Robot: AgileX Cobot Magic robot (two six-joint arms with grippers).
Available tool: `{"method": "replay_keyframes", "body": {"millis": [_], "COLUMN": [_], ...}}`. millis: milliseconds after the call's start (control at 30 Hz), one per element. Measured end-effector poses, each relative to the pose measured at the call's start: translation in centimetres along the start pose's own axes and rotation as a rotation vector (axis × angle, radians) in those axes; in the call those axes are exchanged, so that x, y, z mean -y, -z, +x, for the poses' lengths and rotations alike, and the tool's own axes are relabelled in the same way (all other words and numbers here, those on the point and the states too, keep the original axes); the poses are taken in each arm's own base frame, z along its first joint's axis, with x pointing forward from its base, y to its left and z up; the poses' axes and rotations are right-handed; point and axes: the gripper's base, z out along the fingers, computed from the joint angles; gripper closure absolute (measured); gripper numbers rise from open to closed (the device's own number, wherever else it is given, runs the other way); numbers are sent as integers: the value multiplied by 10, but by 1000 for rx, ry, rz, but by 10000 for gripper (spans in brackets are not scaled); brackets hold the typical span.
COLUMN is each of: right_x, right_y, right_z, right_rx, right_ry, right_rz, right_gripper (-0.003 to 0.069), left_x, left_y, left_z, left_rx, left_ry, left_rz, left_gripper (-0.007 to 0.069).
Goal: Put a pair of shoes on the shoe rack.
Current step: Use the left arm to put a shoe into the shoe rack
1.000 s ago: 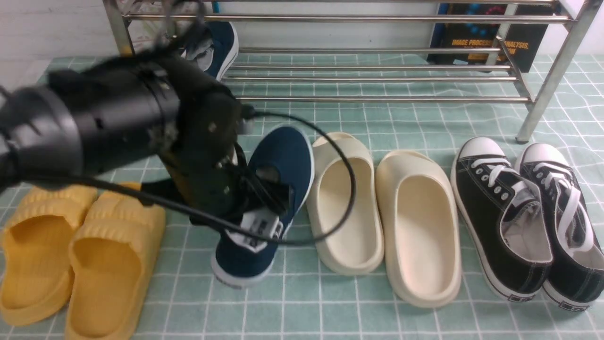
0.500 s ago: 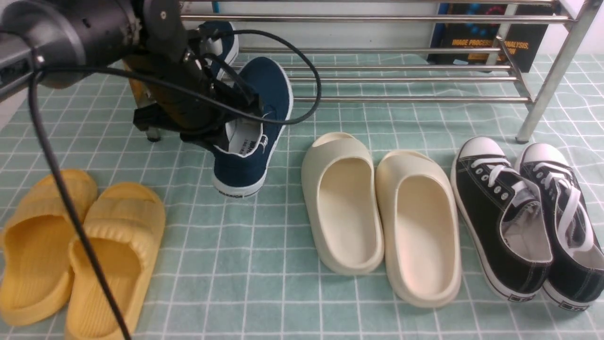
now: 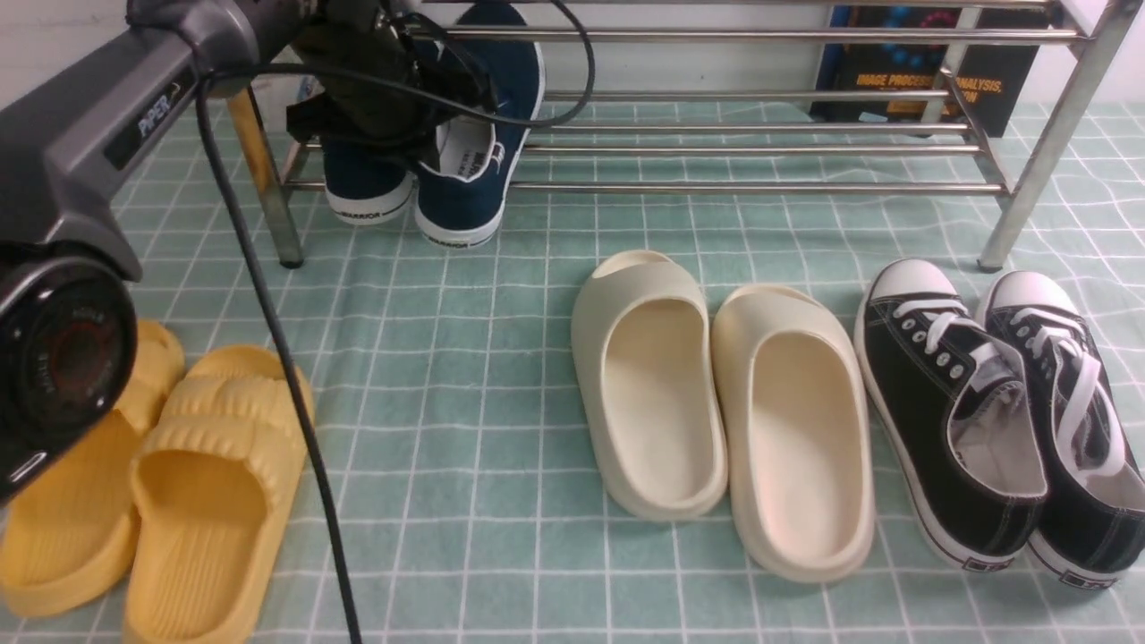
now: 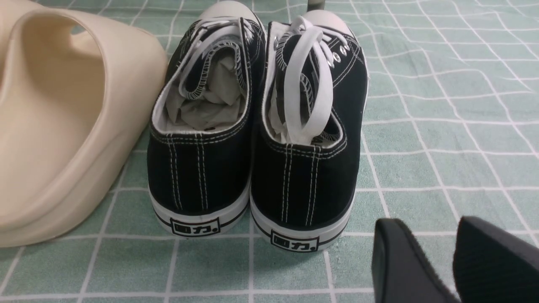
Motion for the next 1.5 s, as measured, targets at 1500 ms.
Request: {"method": "replay_keyframes", "body": {"millis": [1500], "right_x": [0], "right_y": [0], "right_z": [0], "right_rx": [0], "right_ry": [0], "right_rz": [0], "right_gripper": [419], "left_x": [22], "left_y": [-5], "left_z": [44], "left_rx": [-101], "left_ry": [-147], "left_rz": [-8], "left_gripper": [638]}}
